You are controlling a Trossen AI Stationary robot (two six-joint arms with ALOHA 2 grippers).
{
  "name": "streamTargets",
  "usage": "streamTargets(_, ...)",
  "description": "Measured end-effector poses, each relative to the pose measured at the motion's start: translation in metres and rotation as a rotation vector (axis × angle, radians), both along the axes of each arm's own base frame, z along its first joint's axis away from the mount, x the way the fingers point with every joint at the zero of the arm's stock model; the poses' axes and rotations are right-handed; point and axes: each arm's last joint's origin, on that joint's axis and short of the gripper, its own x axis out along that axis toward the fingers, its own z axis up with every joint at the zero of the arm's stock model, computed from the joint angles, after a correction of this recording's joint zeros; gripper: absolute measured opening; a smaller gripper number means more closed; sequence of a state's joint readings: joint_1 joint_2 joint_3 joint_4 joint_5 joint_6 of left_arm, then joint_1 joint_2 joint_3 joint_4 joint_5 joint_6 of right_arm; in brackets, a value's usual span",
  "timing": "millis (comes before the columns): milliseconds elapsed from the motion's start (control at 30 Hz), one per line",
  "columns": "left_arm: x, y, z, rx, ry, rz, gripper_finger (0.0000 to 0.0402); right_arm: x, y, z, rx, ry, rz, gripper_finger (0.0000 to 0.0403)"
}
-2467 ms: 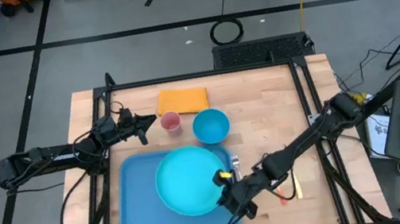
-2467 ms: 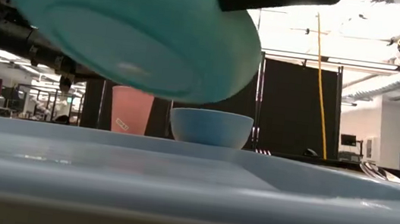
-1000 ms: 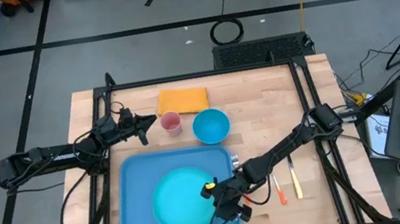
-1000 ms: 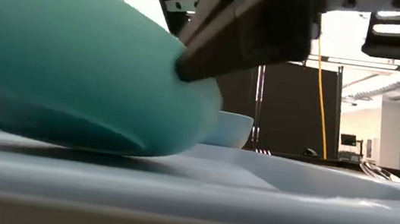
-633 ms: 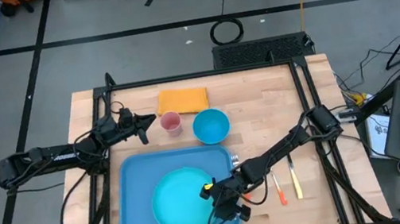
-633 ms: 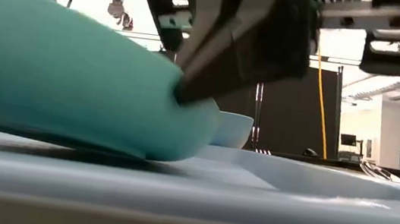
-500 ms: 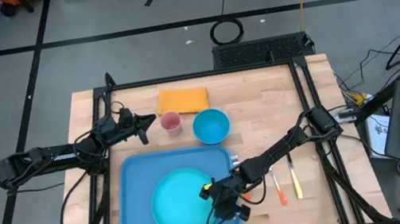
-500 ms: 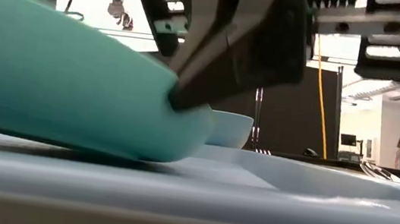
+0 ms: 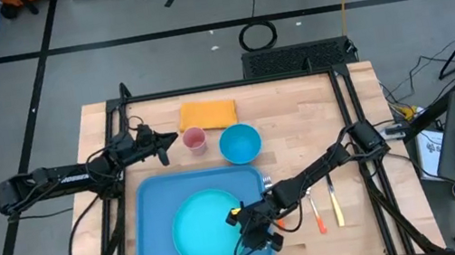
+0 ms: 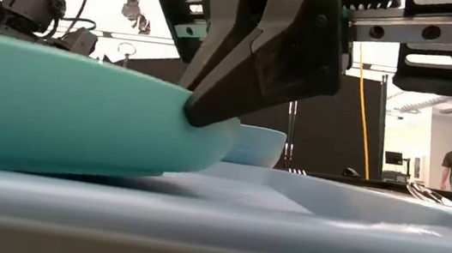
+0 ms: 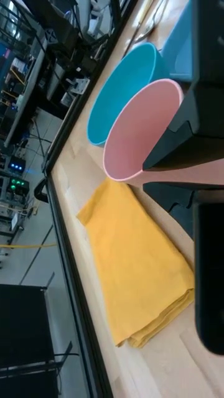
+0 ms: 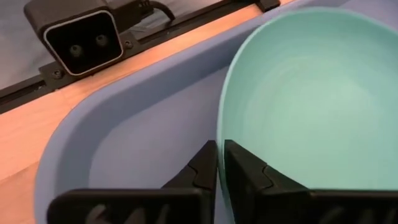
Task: Set up tray
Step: Put the green plate on top of the blue tray
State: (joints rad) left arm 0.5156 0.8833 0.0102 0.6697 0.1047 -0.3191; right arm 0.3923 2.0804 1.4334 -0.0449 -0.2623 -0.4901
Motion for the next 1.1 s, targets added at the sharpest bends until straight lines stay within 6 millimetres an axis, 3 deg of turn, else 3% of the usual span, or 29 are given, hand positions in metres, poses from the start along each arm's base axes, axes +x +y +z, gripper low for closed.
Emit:
streamTargets(400,0.0,0.0,0.0,-0.001,0.001,-0.001,0.0042,0.002,-0.001,0.002,-0.04,-0.049,-0.023,0.0071)
streamTargets(567,0.0,0.0,0.0,-0.015,-0.005,0.002,0.0042,-0.009,-0.001,0.022,-0.113,-0.041,-0.094,0.0074)
streamTargets(800,0.0,0.0,-0.001,-0.01,0.008,0.0,0.0042,-0.017,0.003,0.026,0.027,0.089,-0.035,0.0045)
streamTargets(933,0.0,0.0,-0.001,-0.01,0.009,0.0,0.0042,-0.019,0.001,0.016,0.012,0.163,-0.057,0.0007)
streamTargets(1100,0.0,0.0,-0.001,-0.01,0.01,0.001,0.0042,-0.019,-0.01,0.01,-0.005,0.177,-0.117,0.0002)
